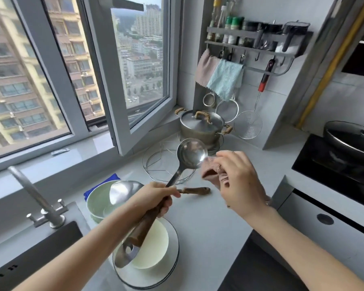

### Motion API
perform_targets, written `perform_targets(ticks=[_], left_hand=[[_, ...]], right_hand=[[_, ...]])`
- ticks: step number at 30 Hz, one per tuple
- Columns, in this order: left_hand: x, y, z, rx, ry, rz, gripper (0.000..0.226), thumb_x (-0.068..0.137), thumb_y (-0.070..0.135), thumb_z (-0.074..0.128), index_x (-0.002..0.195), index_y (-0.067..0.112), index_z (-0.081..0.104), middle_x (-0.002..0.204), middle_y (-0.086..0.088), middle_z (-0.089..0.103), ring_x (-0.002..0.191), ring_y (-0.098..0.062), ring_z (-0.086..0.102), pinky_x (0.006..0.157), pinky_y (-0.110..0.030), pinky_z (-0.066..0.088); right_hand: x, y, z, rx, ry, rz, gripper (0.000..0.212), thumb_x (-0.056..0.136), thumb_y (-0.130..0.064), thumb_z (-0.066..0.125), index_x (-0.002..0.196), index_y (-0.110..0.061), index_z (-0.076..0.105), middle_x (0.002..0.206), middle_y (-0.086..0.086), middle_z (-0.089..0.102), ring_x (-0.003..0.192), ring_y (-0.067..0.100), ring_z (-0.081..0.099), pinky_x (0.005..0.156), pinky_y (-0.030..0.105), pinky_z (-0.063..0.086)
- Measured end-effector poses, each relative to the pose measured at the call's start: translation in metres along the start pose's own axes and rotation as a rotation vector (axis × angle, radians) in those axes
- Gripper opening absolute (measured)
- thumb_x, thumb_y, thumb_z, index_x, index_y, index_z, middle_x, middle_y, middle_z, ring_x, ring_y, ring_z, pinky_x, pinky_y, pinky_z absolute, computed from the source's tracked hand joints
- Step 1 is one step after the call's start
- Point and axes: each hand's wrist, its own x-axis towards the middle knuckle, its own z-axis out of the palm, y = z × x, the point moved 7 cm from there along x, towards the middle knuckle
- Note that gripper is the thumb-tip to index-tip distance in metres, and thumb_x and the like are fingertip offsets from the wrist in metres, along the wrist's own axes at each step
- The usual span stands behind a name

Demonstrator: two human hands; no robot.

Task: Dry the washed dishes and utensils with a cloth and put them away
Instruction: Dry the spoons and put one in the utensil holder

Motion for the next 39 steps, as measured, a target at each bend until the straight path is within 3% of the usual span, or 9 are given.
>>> perform_targets(ticks=[7, 10, 15, 18, 21, 25, 29, 32, 39], left_hand=[[0.073, 0.077, 0.060, 0.391, 0.050, 0.063, 0.009, 0.085, 0.004, 0.057, 0.087, -0.003, 0.062, 0.042, -0.001, 0.048, 0.029, -0.014, 0.040, 0.033, -0.017, 0.034], [0.108, 0.117, 0.106, 0.592, -0.039, 0.089, 0.011, 0.086, 0.009, 0.054, 0.086, 0.002, 0.063, 0.048, -0.001, 0.050, 0.034, -0.016, 0.043, 0.039, -0.021, 0.038], [0.154, 0.162, 0.159, 0.757, -0.120, 0.066, 0.019, 0.086, 0.011, 0.057, 0.088, -0.007, 0.061, 0.047, -0.001, 0.053, 0.031, -0.013, 0.042, 0.039, -0.021, 0.039], [0.177, 0.178, 0.178, 0.714, -0.196, 0.013, 0.023, 0.087, 0.011, 0.059, 0.093, -0.011, 0.061, 0.045, 0.001, 0.051, 0.032, -0.012, 0.043, 0.039, -0.020, 0.038], [0.193, 0.196, 0.189, 0.635, -0.343, -0.035, 0.031, 0.092, 0.013, 0.055, 0.105, -0.015, 0.055, 0.053, 0.000, 0.056, 0.038, -0.011, 0.047, 0.043, -0.020, 0.041], [0.201, 0.234, 0.166, 0.464, -0.469, -0.074, 0.052, 0.082, 0.030, 0.063, 0.125, 0.003, 0.053, 0.090, -0.010, 0.071, 0.058, -0.014, 0.063, 0.049, -0.019, 0.048], [0.219, 0.264, 0.128, 0.101, -0.391, -0.020, 0.070, 0.059, 0.046, 0.081, 0.119, 0.015, 0.063, 0.112, -0.017, 0.069, 0.098, -0.035, 0.068, 0.067, -0.029, 0.059], [0.250, 0.281, 0.106, -0.169, -0.241, 0.068, 0.064, 0.060, 0.043, 0.081, 0.109, 0.006, 0.063, 0.107, -0.021, 0.069, 0.094, -0.037, 0.069, 0.066, -0.034, 0.060], [0.306, 0.294, 0.102, 0.018, 0.133, 0.186, 0.037, 0.094, 0.026, 0.056, 0.122, 0.003, 0.057, 0.103, -0.016, 0.070, 0.086, -0.027, 0.071, 0.071, -0.035, 0.060]], right_hand=[[0.042, 0.092, 0.018, -0.163, -0.296, -0.302, 0.071, 0.054, -0.009, 0.051, 0.123, -0.017, 0.063, 0.114, 0.000, 0.069, 0.064, 0.025, 0.062, 0.053, 0.031, 0.054], [0.063, 0.141, 0.017, -0.131, -0.354, -0.300, 0.062, 0.058, -0.013, 0.054, 0.119, -0.021, 0.067, 0.103, -0.006, 0.073, 0.065, 0.023, 0.064, 0.057, 0.025, 0.052], [0.088, 0.240, 0.022, 0.049, -0.607, -0.127, 0.026, 0.084, -0.035, 0.066, 0.109, -0.032, 0.070, 0.106, -0.012, 0.072, 0.102, 0.014, 0.063, 0.086, 0.026, 0.042], [0.098, 0.277, 0.025, 0.147, -0.693, -0.035, 0.026, 0.078, -0.055, 0.067, 0.095, -0.036, 0.071, 0.094, -0.013, 0.072, 0.094, 0.011, 0.063, 0.086, 0.033, 0.046], [0.108, 0.305, 0.019, 0.205, -0.695, 0.052, 0.024, 0.074, -0.057, 0.071, 0.086, -0.036, 0.071, 0.082, -0.015, 0.069, 0.084, 0.004, 0.059, 0.076, 0.017, 0.041], [0.114, 0.350, 0.024, 0.301, -0.665, 0.203, 0.021, 0.070, -0.057, 0.073, 0.077, -0.038, 0.068, 0.068, -0.014, 0.063, 0.076, 0.008, 0.057, 0.074, 0.027, 0.045], [0.110, 0.393, 0.044, 0.398, -0.635, 0.360, 0.027, 0.066, -0.067, 0.067, 0.074, -0.041, 0.066, 0.062, -0.016, 0.062, 0.070, 0.010, 0.057, 0.074, 0.035, 0.048], [0.105, 0.424, 0.059, 0.492, -0.550, 0.506, 0.043, 0.062, -0.072, 0.062, 0.075, -0.031, 0.067, 0.062, -0.009, 0.062, 0.065, 0.011, 0.053, 0.069, 0.036, 0.044], [0.090, 0.467, 0.102, 0.582, -0.407, 0.802, 0.012, 0.087, -0.023, 0.068, 0.078, -0.015, 0.068, 0.068, -0.002, 0.060, 0.067, 0.013, 0.052, 0.065, 0.025, 0.038]])
